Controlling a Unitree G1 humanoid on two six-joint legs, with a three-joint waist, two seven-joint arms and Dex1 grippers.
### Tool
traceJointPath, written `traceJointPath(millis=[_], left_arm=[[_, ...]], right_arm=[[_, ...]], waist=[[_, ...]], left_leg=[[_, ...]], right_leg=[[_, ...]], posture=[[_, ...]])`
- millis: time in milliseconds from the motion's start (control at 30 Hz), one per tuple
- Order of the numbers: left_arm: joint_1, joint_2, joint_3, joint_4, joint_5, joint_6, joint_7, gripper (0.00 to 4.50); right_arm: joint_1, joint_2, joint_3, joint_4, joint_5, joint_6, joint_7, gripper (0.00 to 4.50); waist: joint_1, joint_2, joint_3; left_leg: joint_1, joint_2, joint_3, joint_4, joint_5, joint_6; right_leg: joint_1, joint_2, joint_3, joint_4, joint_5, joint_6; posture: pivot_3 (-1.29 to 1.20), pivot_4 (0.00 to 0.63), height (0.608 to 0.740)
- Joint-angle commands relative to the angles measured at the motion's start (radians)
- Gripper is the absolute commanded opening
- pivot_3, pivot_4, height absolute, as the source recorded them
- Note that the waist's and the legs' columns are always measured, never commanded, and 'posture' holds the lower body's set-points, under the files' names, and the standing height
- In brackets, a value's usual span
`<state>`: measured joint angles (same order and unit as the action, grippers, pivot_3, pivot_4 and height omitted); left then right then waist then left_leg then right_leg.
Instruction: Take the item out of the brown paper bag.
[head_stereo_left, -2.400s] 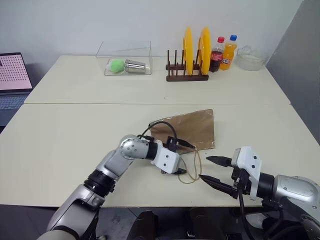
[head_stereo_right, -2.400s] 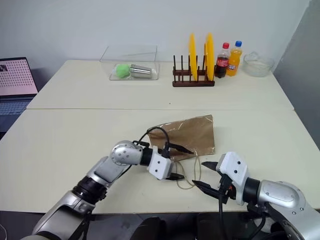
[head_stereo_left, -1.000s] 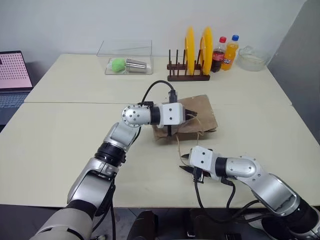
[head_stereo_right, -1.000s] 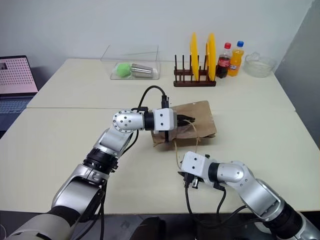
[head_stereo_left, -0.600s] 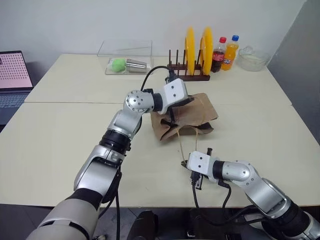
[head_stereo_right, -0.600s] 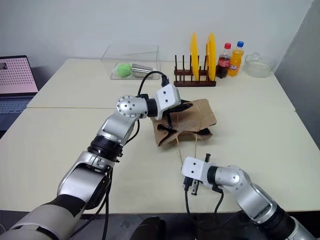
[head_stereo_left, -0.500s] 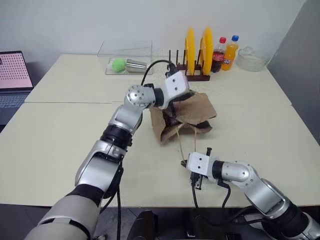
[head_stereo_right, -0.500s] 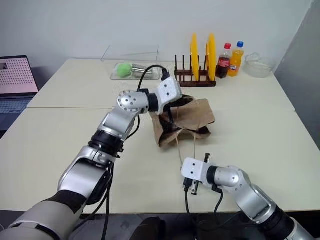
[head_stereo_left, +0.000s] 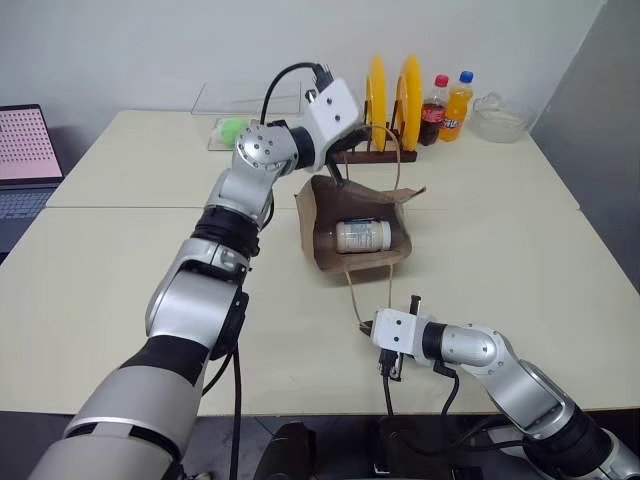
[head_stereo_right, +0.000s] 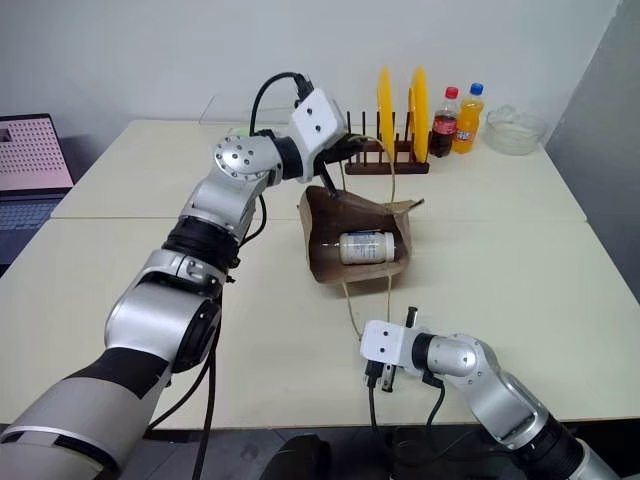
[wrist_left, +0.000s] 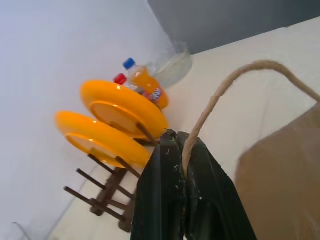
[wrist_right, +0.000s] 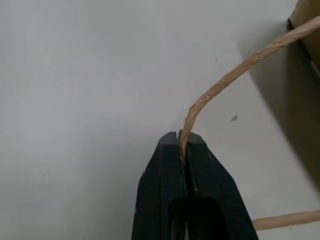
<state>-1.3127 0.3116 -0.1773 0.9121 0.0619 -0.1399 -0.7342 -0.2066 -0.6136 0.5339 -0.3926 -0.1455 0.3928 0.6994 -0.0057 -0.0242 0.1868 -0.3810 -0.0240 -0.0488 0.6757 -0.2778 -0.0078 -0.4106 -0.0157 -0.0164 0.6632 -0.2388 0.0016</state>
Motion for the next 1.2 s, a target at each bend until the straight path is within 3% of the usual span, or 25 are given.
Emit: traceJointPath(millis=[33,400,533,700,900,1033,1200], left_arm=[[-0.090,0.023,0.058,0.051,-0.004,-0.049,0.059,0.00],[-0.086,0.005,0.066,0.072,-0.022,-0.079,0.006,0.00],[-0.002,-0.001,0.068,-0.068,-0.077,-0.005,-0.129,0.00],[0.068,0.019,0.085,-0.231,-0.133,0.126,-0.213,0.00],[0.118,0.034,0.087,-0.347,-0.164,0.215,-0.235,0.00],[0.124,0.039,0.098,-0.382,-0.181,0.250,-0.243,0.00],[0.131,0.039,0.119,-0.447,-0.256,0.340,-0.284,0.00]], right_arm=[[0.039,-0.006,0.047,0.062,-0.024,0.022,0.045,0.04],[0.042,0.015,0.020,0.056,-0.025,-0.005,0.024,0.04],[0.024,0.058,-0.052,-0.005,0.023,0.010,0.023,0.95],[0.033,0.012,-0.119,-0.150,0.107,0.047,0.109,2.63],[0.031,-0.083,-0.367,-0.364,0.394,0.233,0.225,2.63],[-0.058,-0.097,-0.535,-0.400,0.606,0.378,0.226,2.63],[-0.286,-0.006,-0.433,-0.251,0.534,0.377,0.101,2.63]], waist=[[0.000,0.000,0.000],[0.000,0.000,0.000],[-0.004,0.000,0.000],[-0.003,0.000,0.000],[0.000,0.000,0.000],[-0.001,0.000,0.001],[-0.006,0.000,0.000]], left_leg=[[0.000,0.000,0.000,0.000,0.000,0.000],[0.000,0.000,0.000,0.000,0.000,0.000],[0.000,0.000,0.001,0.000,0.000,0.000],[-0.001,0.000,0.000,0.000,0.000,-0.001],[-0.002,-0.001,0.000,0.001,0.000,0.000],[-0.002,-0.001,-0.001,0.001,0.000,0.000],[-0.001,0.000,0.000,0.001,0.000,0.000]], right_leg=[[0.000,0.000,0.000,0.000,0.000,0.000],[0.000,0.000,0.000,0.000,0.000,0.000],[0.000,0.000,0.001,0.001,0.000,0.000],[-0.001,0.000,0.000,0.001,0.000,0.000],[-0.002,-0.001,0.000,0.001,0.000,0.000],[-0.001,-0.001,0.000,0.001,0.000,0.000],[-0.001,0.000,0.000,0.002,0.000,0.000]], posture=[[0.00,0.150,0.740],[0.00,0.150,0.740],[0.00,0.150,0.740],[0.00,0.150,0.740],[0.00,0.150,0.740],[0.00,0.150,0.740],[0.00,0.150,0.740]])
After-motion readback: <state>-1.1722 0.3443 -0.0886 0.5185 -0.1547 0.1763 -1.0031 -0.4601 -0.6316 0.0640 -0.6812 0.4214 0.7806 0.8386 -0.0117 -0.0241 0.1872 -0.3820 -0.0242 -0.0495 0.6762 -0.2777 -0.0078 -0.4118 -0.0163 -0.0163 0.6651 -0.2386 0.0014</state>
